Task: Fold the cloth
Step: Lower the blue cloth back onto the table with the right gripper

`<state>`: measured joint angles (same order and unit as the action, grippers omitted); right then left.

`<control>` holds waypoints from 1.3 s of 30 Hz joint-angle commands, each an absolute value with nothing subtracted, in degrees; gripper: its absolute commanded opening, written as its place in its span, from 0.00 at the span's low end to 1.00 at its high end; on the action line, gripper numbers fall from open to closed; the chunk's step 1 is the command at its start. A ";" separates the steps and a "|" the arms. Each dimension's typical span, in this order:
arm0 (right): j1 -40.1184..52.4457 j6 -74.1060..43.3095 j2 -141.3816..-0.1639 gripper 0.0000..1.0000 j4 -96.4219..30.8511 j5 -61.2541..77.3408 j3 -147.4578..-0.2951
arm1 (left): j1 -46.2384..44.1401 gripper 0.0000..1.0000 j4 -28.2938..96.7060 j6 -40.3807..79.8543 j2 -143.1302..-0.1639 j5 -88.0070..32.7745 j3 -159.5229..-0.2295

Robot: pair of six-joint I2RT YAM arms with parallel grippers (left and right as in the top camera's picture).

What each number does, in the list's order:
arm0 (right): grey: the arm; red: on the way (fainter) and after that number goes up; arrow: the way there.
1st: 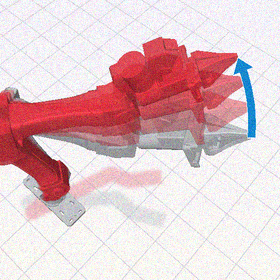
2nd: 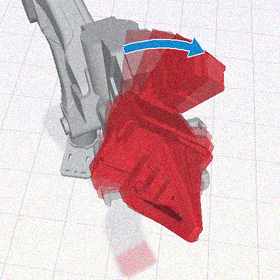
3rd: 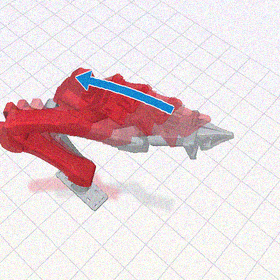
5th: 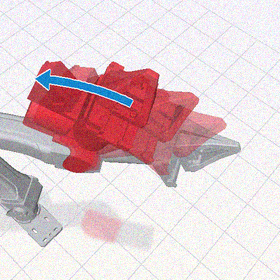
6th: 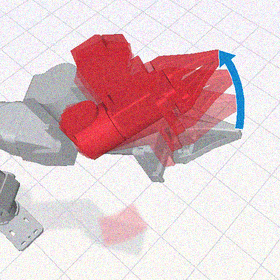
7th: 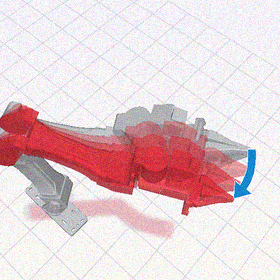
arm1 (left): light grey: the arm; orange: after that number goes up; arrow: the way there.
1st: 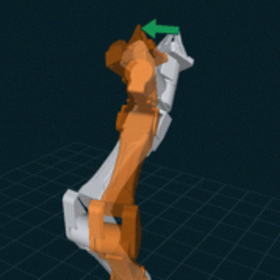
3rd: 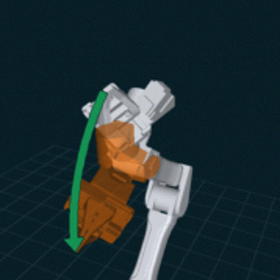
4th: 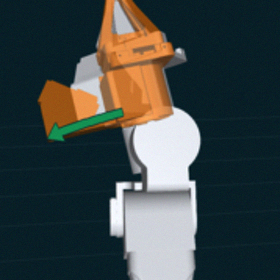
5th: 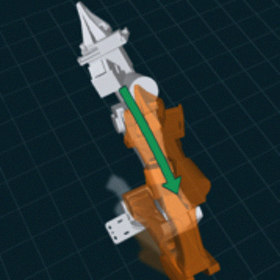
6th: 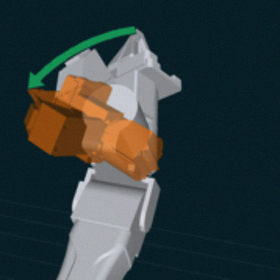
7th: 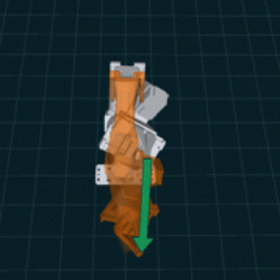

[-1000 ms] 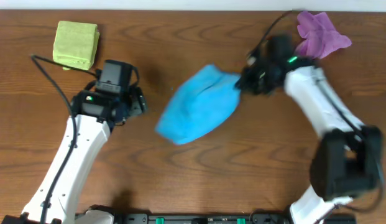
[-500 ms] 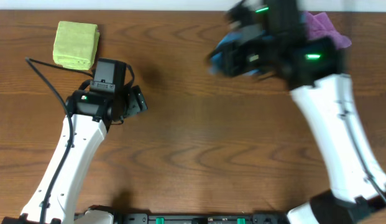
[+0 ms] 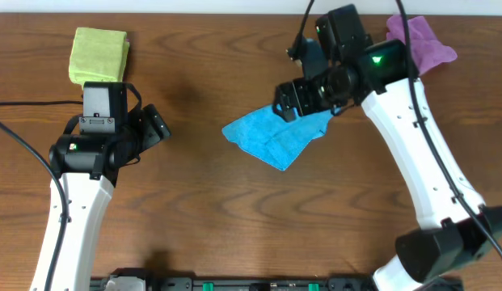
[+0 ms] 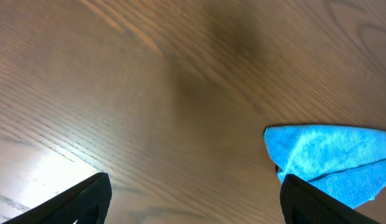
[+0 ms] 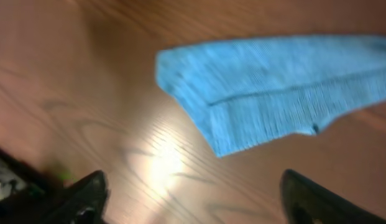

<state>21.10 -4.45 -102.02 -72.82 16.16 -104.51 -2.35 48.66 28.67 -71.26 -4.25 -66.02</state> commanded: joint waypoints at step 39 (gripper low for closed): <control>32.60 -9.21 -122.58 0.35 -52.95 -4.51 -86.85 | -2.20 0.91 50.33 26.76 -71.18 -4.10 -66.70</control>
